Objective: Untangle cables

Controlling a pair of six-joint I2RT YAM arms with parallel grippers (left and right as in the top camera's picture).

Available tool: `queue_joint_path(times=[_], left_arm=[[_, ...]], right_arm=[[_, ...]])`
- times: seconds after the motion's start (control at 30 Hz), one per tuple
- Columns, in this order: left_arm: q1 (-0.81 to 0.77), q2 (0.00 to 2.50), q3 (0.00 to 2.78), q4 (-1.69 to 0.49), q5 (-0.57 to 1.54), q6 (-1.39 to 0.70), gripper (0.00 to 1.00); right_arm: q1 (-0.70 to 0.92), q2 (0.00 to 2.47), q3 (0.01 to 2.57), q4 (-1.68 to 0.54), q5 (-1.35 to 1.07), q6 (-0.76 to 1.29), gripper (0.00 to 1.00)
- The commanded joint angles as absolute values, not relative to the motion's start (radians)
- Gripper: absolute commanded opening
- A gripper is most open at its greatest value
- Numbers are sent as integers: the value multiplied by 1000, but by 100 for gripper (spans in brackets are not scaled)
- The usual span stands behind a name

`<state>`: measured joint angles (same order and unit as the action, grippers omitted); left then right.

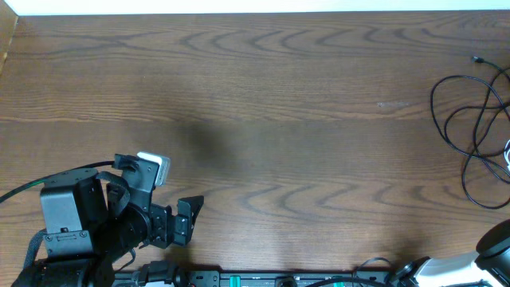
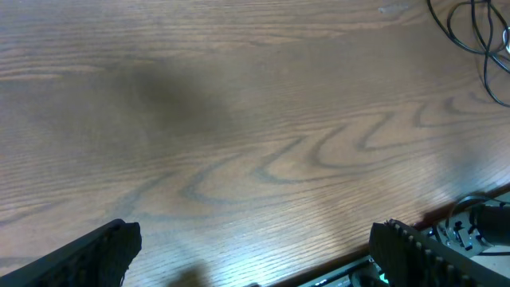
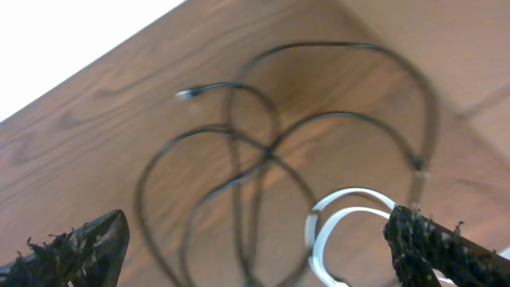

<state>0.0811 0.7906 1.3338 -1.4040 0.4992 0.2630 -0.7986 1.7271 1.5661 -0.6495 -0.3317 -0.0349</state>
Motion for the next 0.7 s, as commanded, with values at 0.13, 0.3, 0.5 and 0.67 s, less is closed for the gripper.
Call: queue_joint_path(times=[0.13,0.3,0.5,0.67], left_arm=[[62,778,1341,-1406,511,273,98],[29,728,1370,-1406,413,271,98],[20,632,1374,-1405,346,268,98],[20,575,1374,-1404,346,267,98]], right_arm=[[-595,1692,1567,-774,-446,-326,99],[-463,1576,1567,-791,-369,-408,99],[-413,1305,1567,-870,-470,-408,99],[-413,1089,1567,-1008,-596,-366,99]])
